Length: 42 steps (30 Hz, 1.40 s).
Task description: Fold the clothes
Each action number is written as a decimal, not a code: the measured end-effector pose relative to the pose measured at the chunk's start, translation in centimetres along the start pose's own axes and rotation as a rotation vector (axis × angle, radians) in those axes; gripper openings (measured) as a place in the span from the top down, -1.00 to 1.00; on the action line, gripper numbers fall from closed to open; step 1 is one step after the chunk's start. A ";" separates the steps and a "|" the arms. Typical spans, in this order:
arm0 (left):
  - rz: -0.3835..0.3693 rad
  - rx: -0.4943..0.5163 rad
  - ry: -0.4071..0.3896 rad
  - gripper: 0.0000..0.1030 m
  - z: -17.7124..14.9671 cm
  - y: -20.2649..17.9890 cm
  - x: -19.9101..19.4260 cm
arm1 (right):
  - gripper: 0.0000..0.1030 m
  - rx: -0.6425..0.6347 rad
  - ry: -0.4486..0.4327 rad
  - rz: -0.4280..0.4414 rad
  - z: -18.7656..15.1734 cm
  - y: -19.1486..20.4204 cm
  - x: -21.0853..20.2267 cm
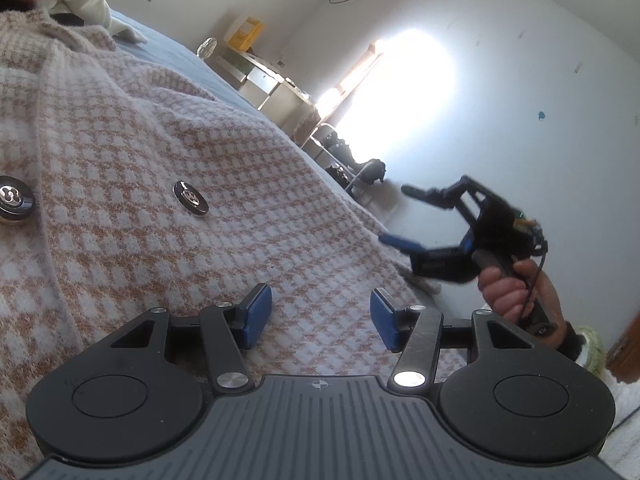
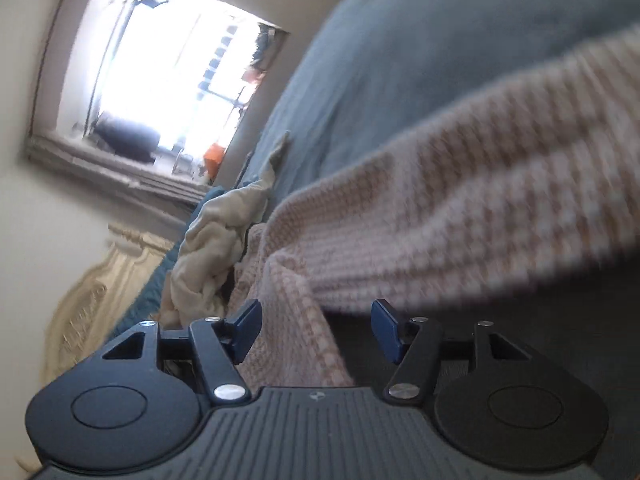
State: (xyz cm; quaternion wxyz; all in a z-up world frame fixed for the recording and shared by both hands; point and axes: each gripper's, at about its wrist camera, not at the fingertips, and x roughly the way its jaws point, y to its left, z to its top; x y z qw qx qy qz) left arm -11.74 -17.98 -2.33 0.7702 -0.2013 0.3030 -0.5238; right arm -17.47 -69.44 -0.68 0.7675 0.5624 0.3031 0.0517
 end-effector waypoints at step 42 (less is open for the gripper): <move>0.011 0.024 0.005 -0.07 0.2 -1.1 -0.1 | 0.01 0.077 -0.392 -0.338 18.2 -3.6 3.0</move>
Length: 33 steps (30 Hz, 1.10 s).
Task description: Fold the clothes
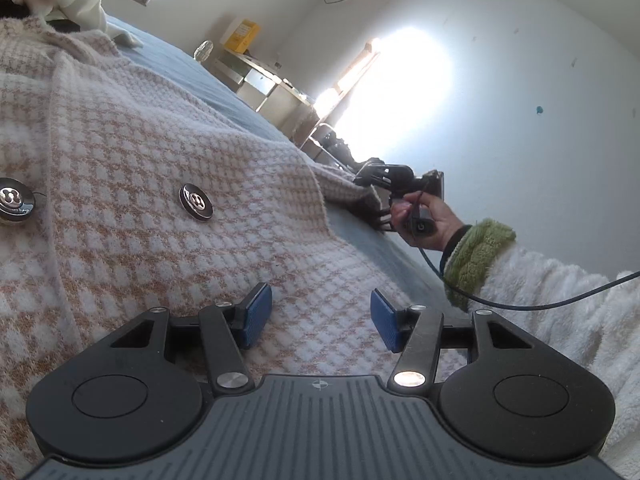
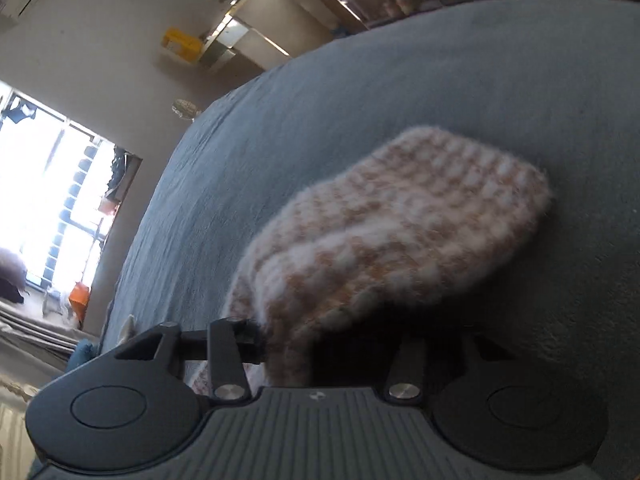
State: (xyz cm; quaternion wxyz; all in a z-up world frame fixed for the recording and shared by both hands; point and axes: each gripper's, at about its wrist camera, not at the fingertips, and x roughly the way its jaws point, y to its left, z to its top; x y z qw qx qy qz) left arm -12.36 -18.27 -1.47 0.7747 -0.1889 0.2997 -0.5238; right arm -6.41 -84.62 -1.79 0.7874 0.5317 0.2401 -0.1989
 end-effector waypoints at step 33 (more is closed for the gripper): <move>-0.038 -0.040 -0.023 -0.08 -0.1 0.9 0.7 | -0.36 -0.482 0.495 0.286 -22.8 4.0 -9.8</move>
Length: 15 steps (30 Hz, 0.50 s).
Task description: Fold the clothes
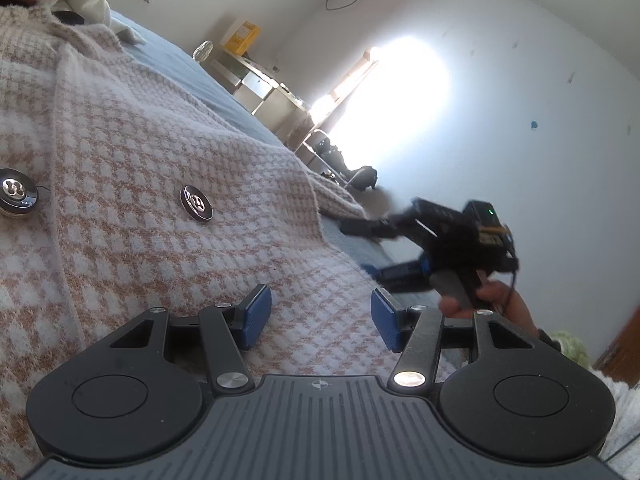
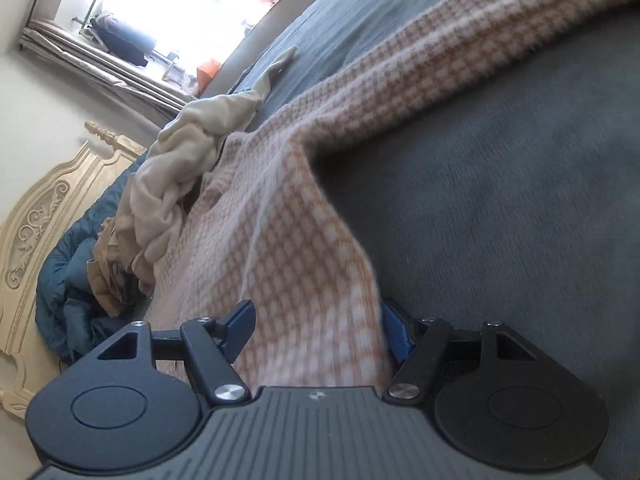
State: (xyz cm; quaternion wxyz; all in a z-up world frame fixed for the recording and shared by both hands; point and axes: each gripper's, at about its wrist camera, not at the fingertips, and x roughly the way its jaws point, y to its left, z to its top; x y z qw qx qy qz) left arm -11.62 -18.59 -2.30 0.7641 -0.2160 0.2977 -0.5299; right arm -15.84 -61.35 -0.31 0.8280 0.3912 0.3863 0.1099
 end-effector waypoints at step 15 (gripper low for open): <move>-0.020 -0.016 0.002 -0.08 -0.2 0.4 -0.1 | 0.86 -0.049 -0.081 -0.070 -11.8 1.4 -9.3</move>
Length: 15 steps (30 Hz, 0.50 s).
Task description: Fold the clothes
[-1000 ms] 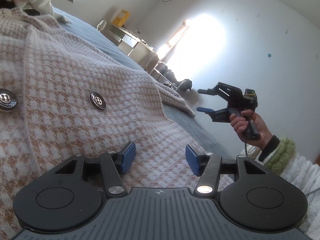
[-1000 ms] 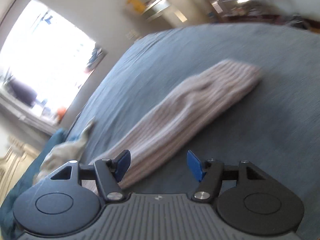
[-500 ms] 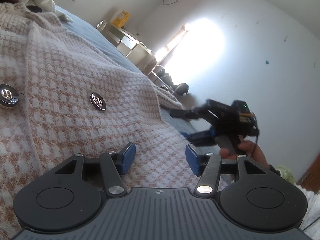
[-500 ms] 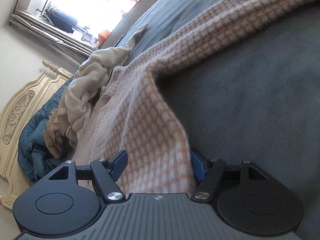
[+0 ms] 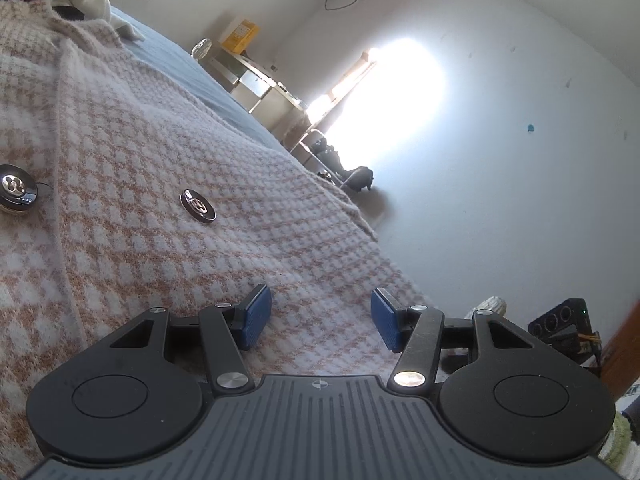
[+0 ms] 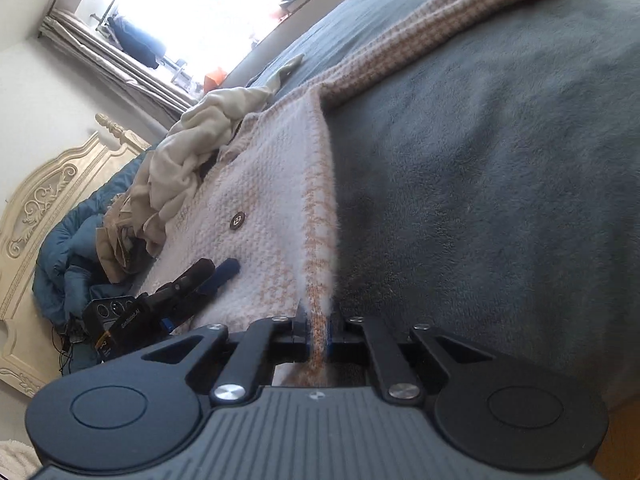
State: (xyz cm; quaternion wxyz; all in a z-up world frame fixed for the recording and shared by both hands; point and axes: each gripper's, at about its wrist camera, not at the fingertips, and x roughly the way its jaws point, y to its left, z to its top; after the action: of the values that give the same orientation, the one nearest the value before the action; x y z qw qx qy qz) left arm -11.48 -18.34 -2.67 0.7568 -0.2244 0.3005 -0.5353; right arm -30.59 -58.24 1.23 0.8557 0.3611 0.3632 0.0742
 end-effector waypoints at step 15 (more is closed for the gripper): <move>0.020 0.023 0.012 -0.08 -0.3 -0.5 0.3 | 0.24 -0.355 -0.276 -0.267 4.4 5.1 -2.3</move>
State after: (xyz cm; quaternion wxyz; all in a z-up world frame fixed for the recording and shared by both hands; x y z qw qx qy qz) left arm -11.96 -18.84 -2.61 0.7628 -0.2095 0.3013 -0.5324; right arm -28.55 -57.88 8.07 0.9493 0.1606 0.2691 -0.0268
